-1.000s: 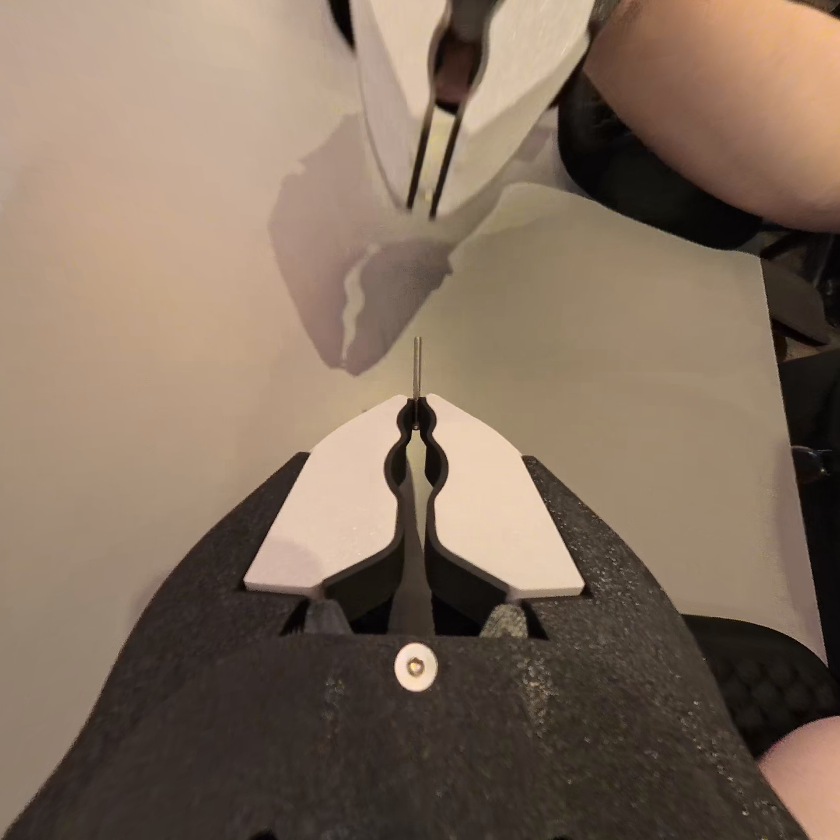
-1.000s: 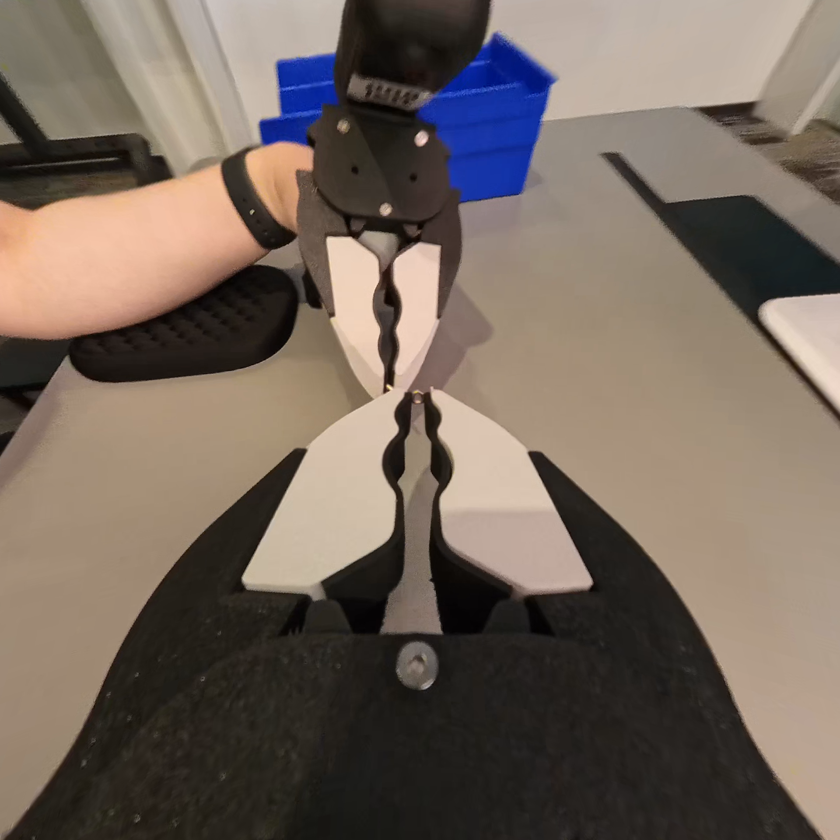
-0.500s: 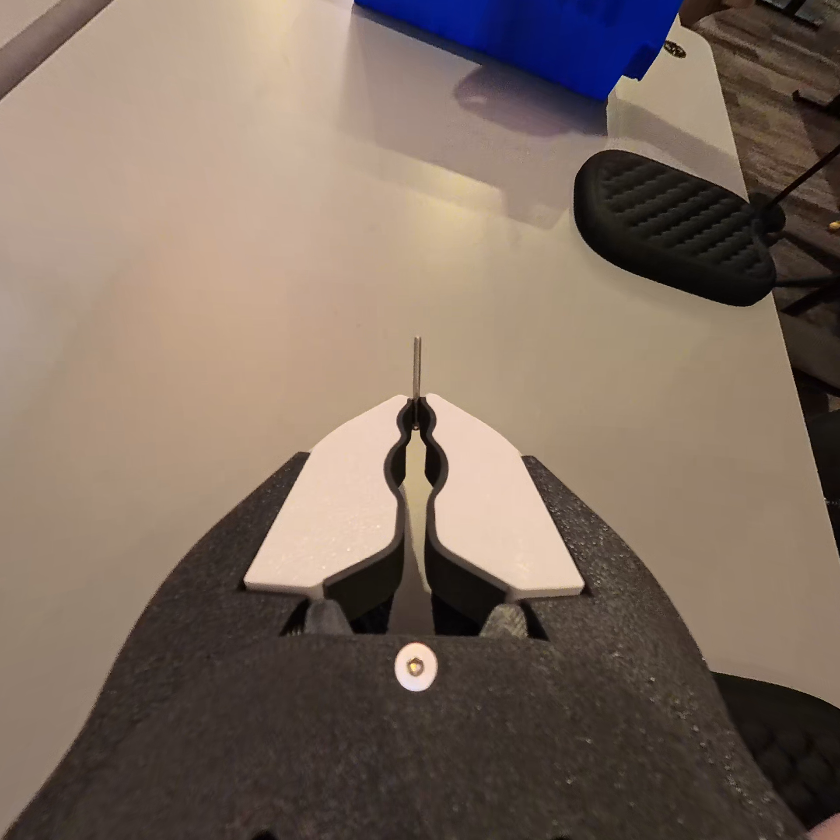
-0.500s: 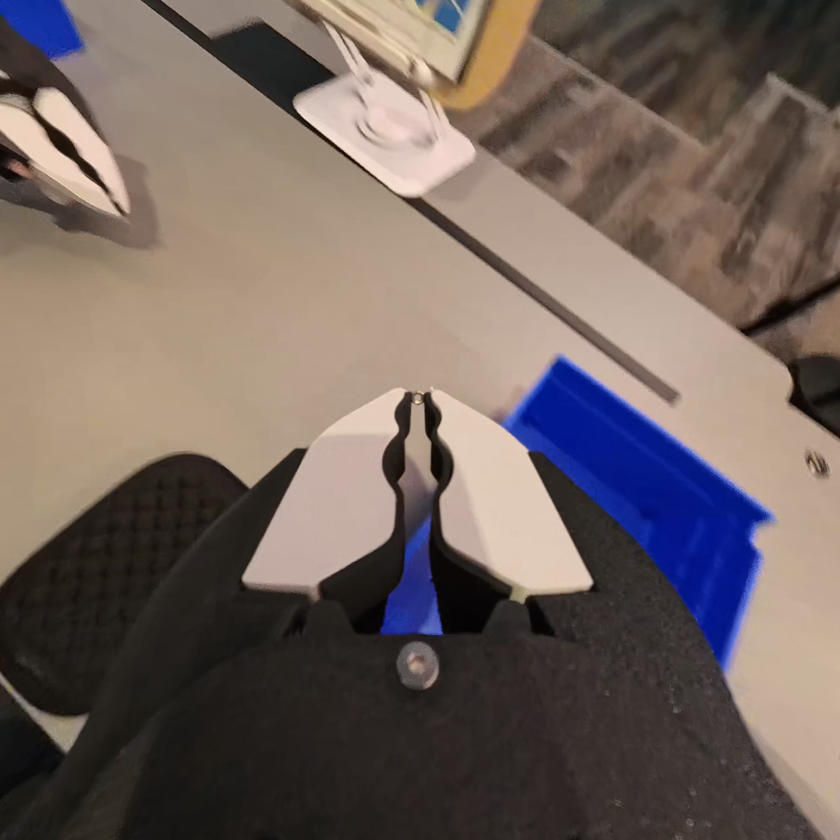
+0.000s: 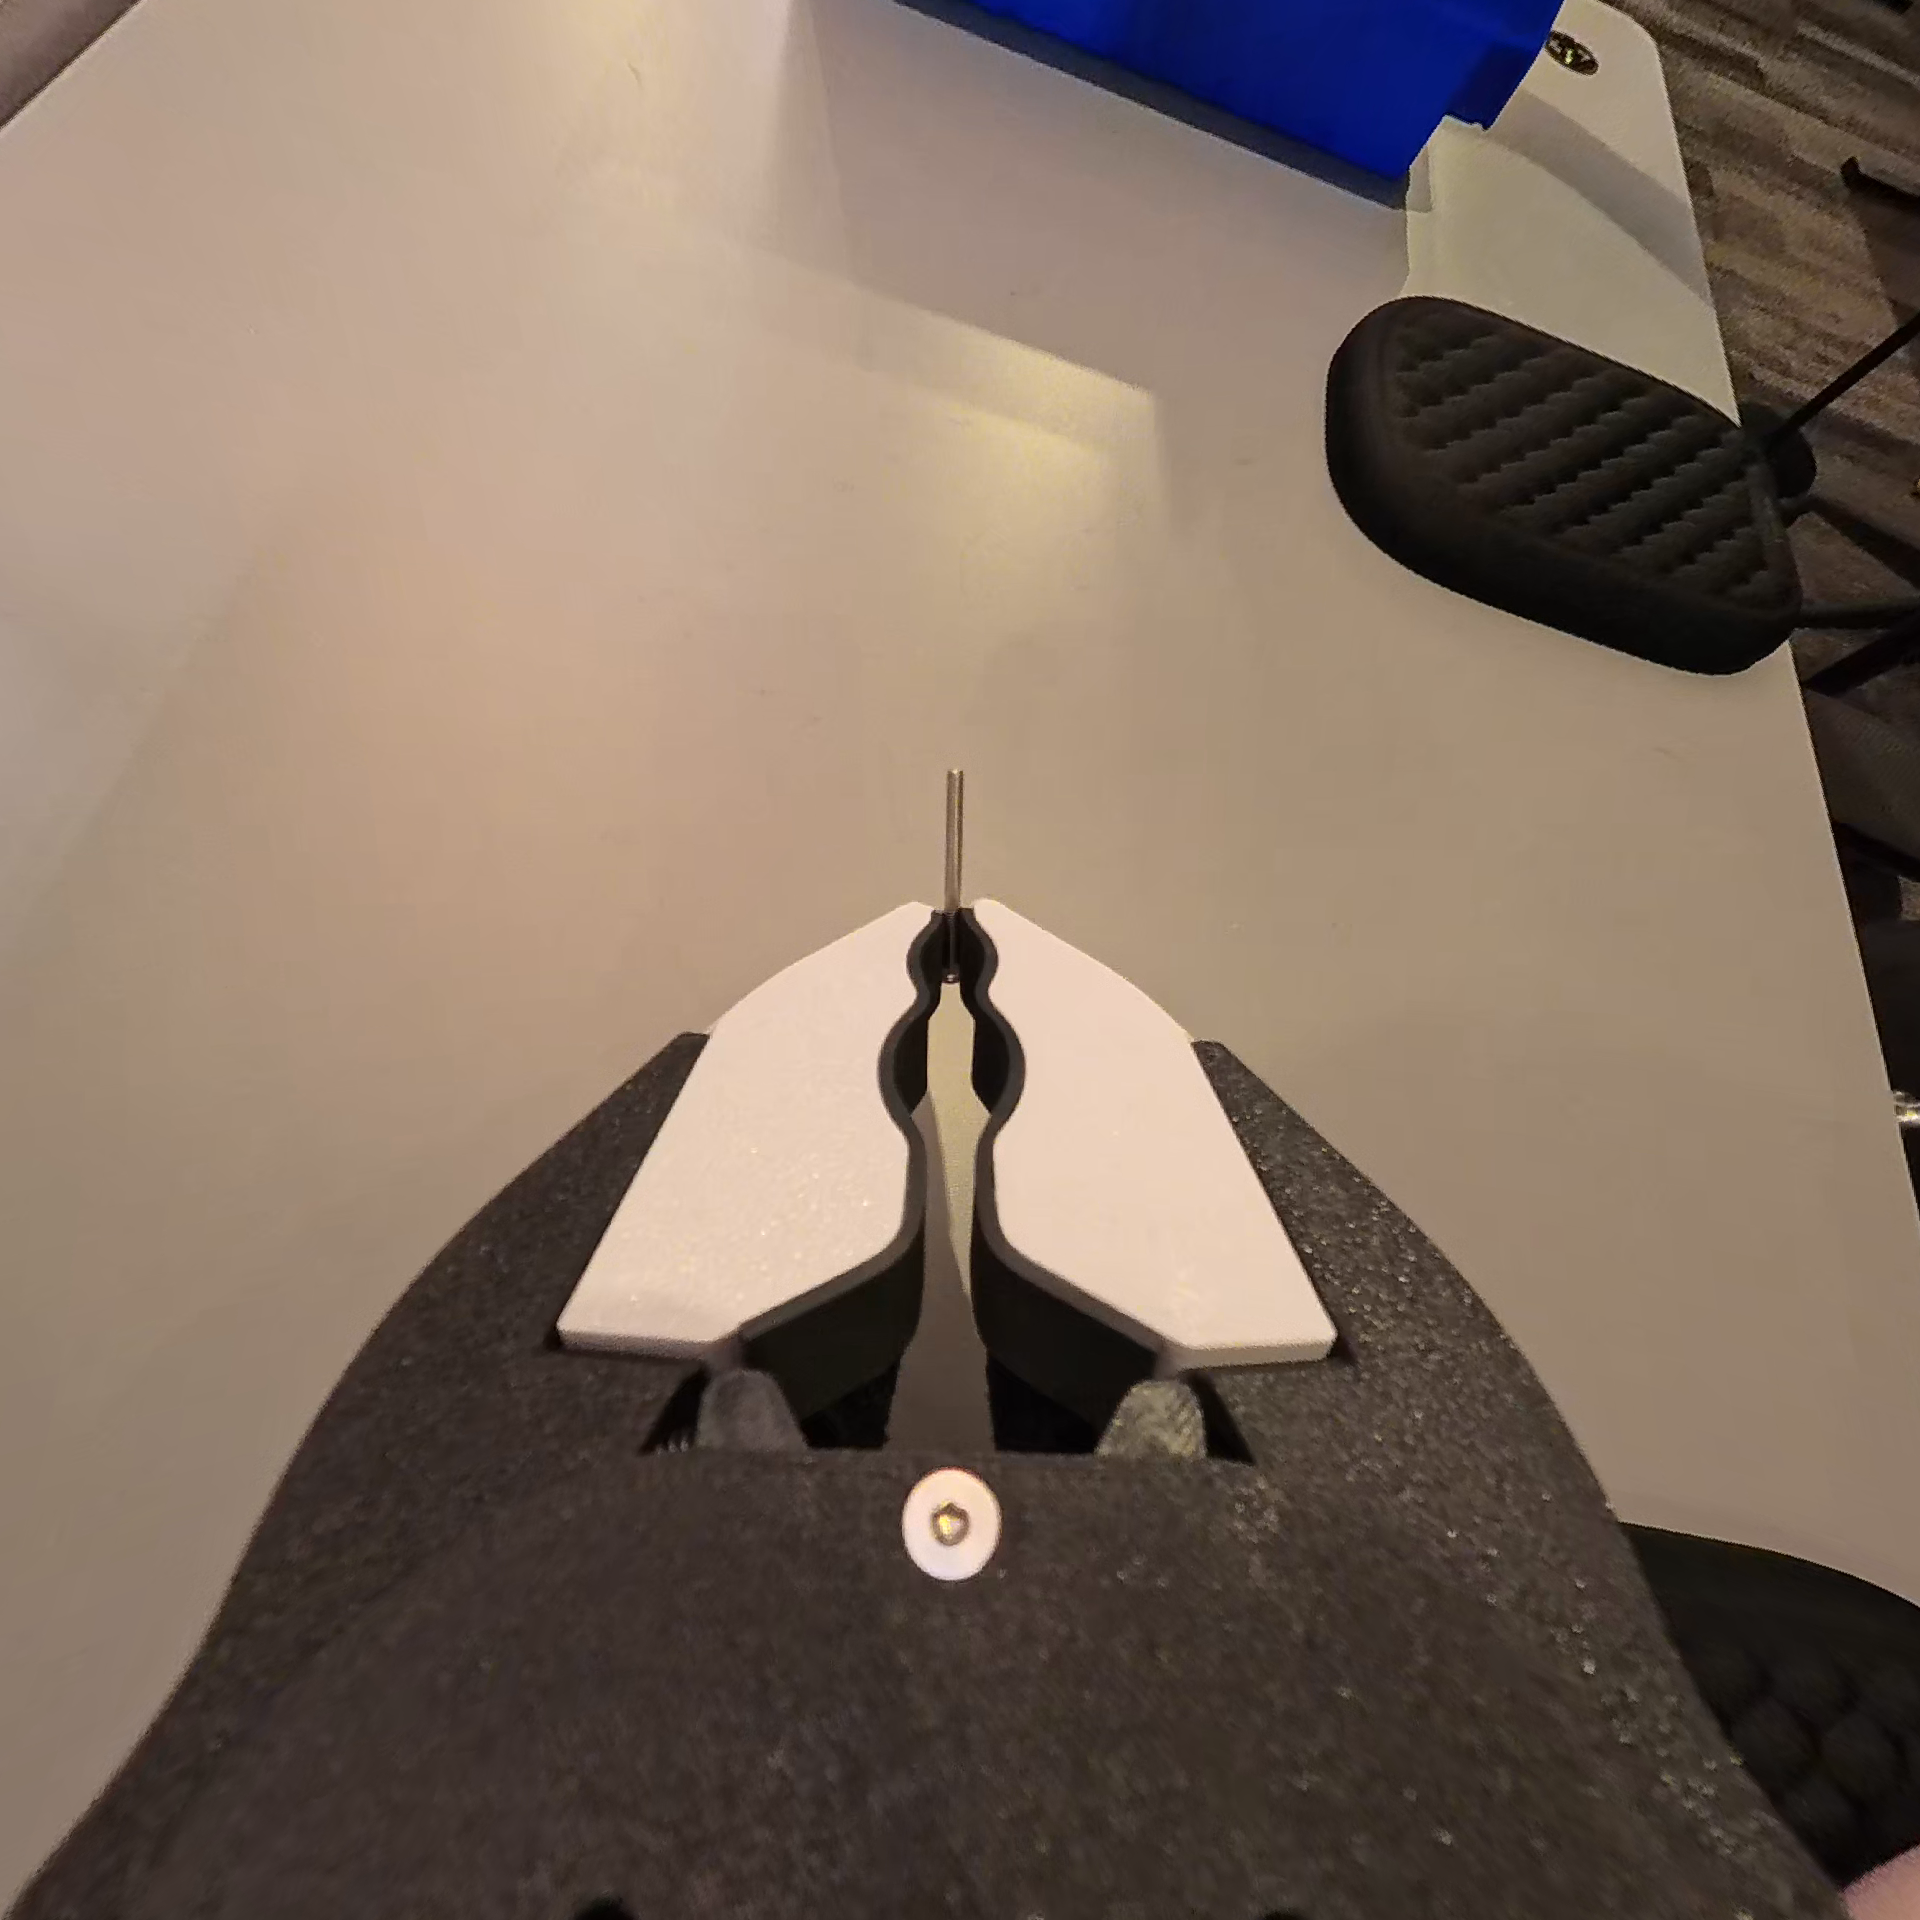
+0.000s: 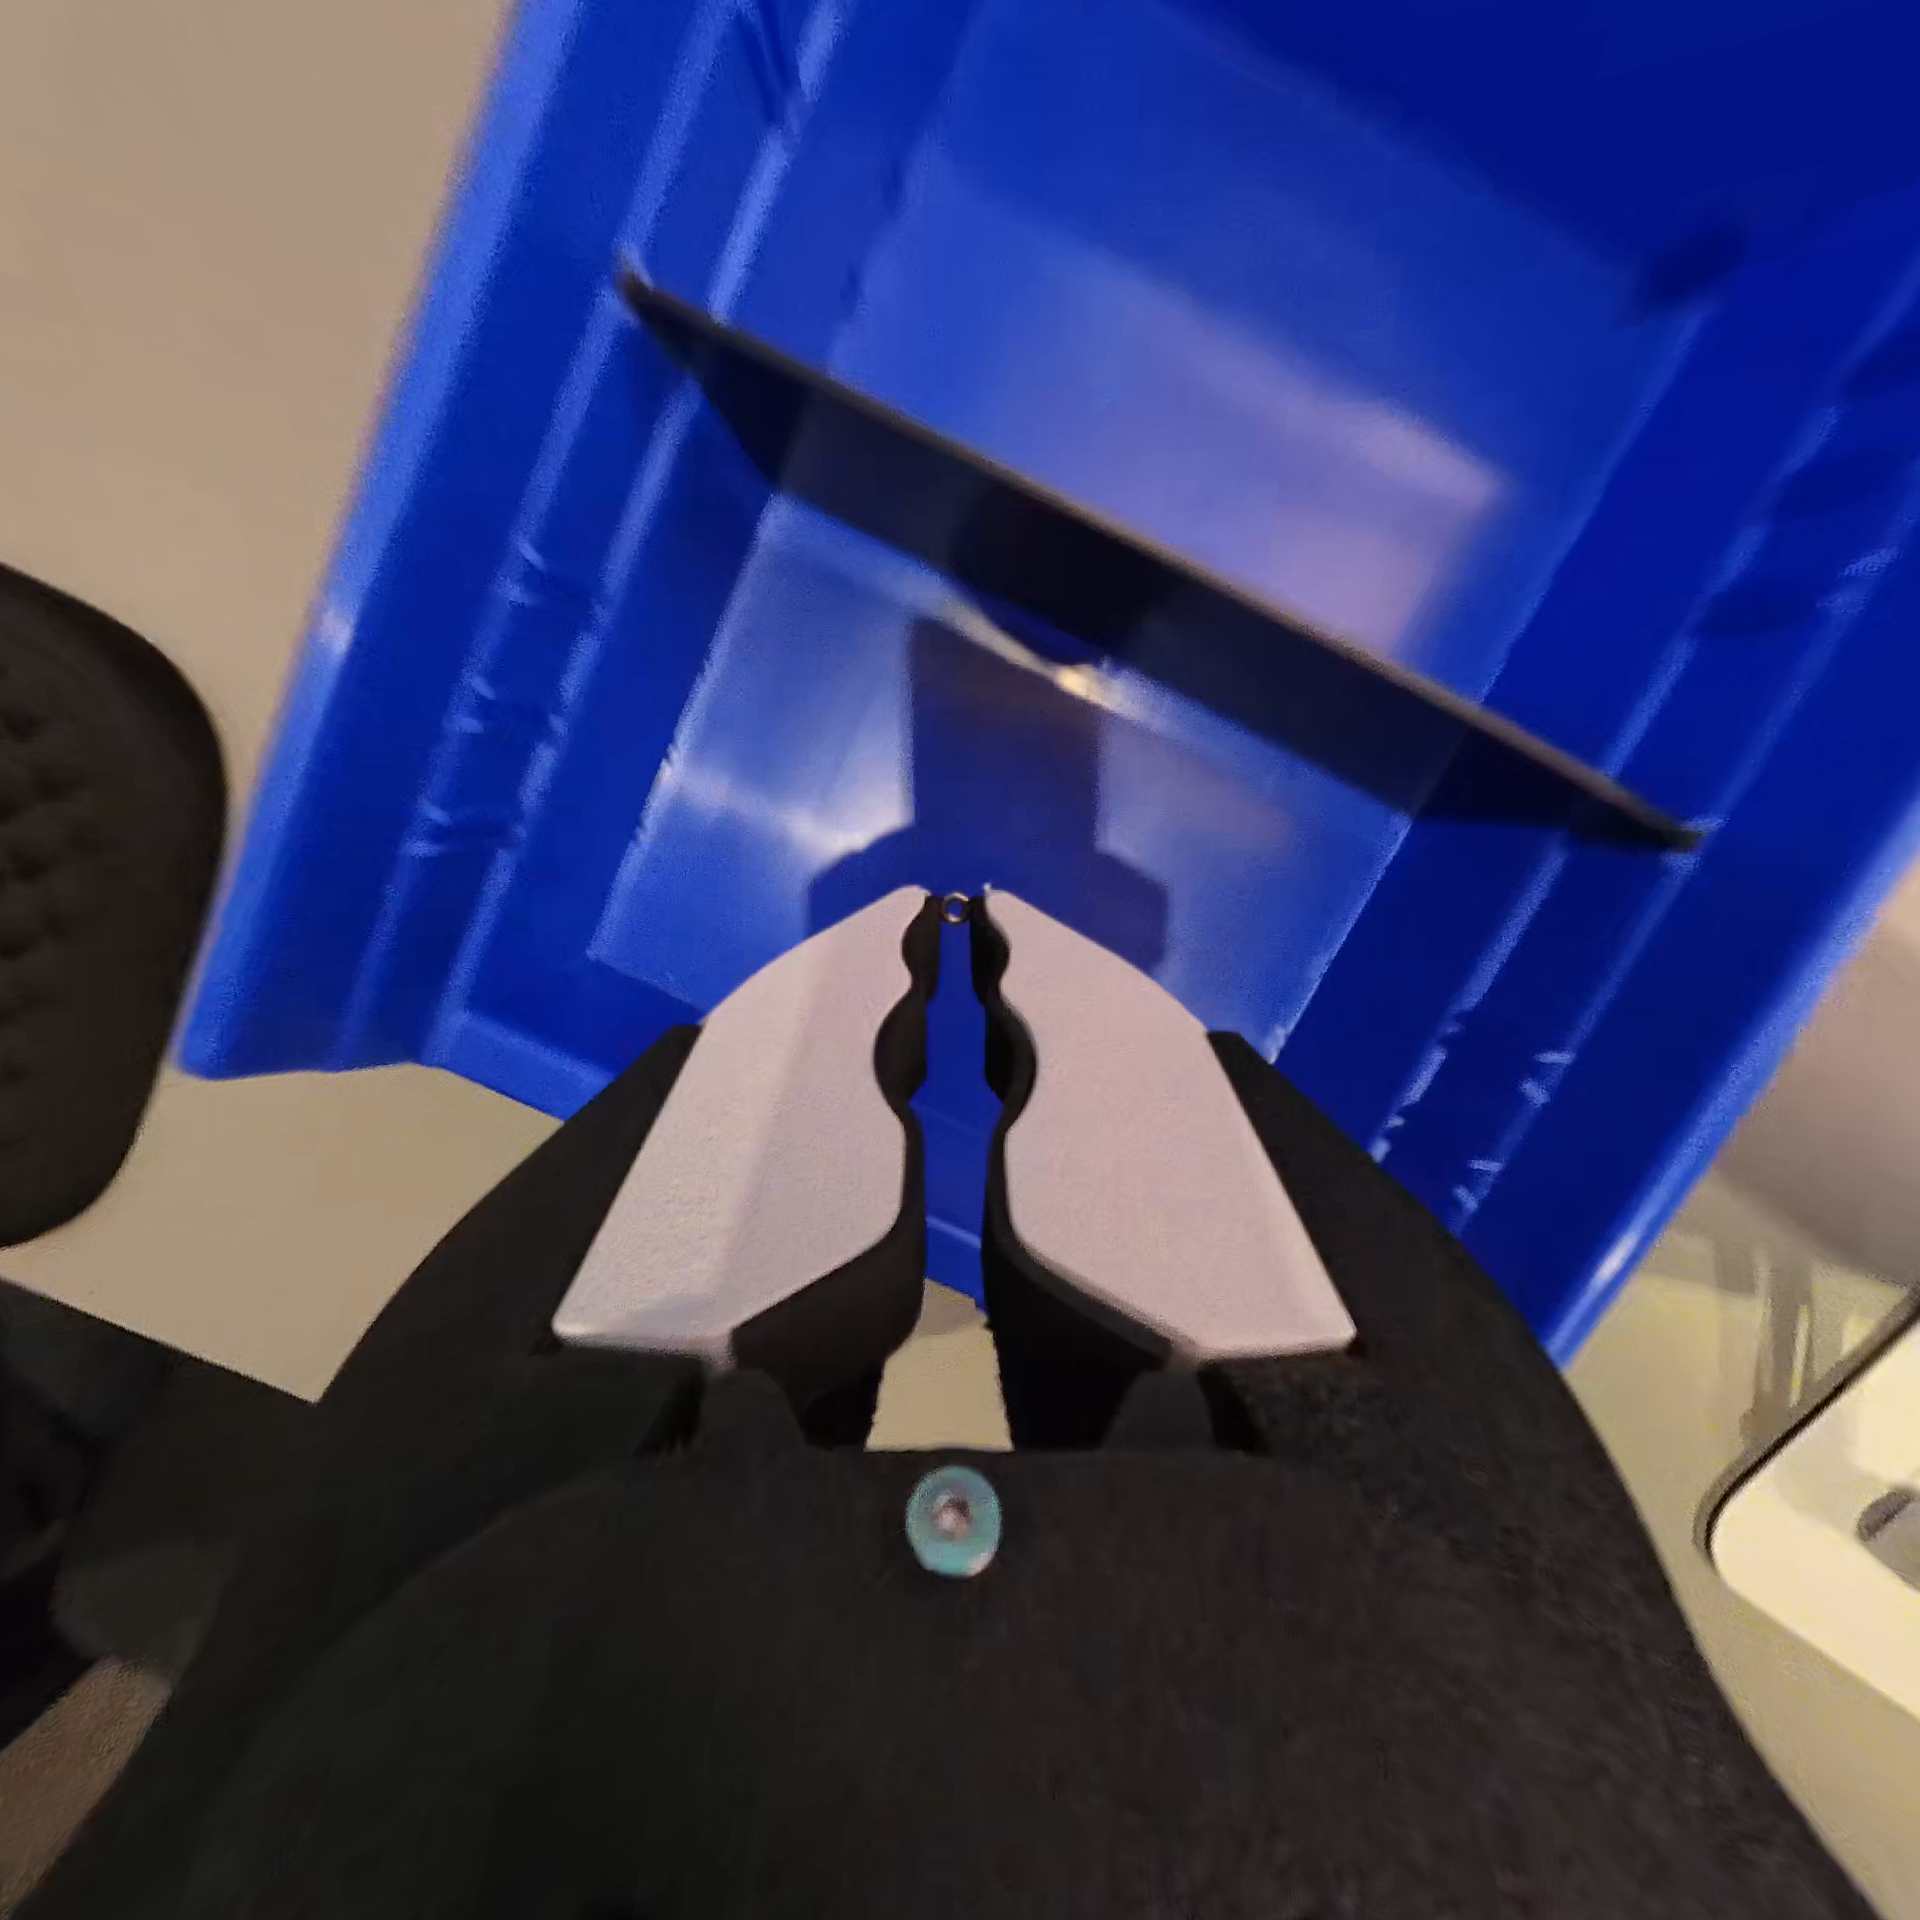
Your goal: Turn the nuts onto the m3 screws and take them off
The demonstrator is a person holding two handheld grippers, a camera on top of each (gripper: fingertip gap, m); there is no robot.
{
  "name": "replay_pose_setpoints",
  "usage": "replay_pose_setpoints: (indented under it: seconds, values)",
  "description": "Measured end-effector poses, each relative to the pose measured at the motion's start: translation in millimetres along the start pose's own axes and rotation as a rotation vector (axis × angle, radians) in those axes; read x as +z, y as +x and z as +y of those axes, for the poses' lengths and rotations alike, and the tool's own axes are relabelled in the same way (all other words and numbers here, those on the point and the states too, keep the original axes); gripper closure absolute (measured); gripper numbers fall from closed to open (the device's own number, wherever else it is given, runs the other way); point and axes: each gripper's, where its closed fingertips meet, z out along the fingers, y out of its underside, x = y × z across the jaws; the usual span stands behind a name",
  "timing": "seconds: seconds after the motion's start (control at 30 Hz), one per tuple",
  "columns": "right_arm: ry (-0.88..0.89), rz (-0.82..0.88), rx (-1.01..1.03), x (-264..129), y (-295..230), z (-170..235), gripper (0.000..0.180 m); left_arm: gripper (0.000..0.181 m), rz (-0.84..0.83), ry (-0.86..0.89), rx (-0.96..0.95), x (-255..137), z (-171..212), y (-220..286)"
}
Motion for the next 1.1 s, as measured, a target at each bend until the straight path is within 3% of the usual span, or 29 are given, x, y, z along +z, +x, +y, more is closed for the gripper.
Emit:
replay_pose_setpoints:
  seconds: [0.13,0.3,0.9,1.1]
  values:
    - [-0.164,0.051,0.007,28,11,23,0.174,0.179,0.002,-0.011,-0.002,2,2,0]
    - [-0.245,0.038,0.043,47,18,30,0.174,0.179,0.004,-0.036,0.002,5,5,1]
    - [-0.240,-0.021,0.068,61,22,32,0.172,0.179,-0.008,-0.021,-0.004,2,5,-3]
    - [-0.169,0.007,0.058,42,24,22,0.169,0.179,-0.008,0.001,0.005,-1,0,-2]
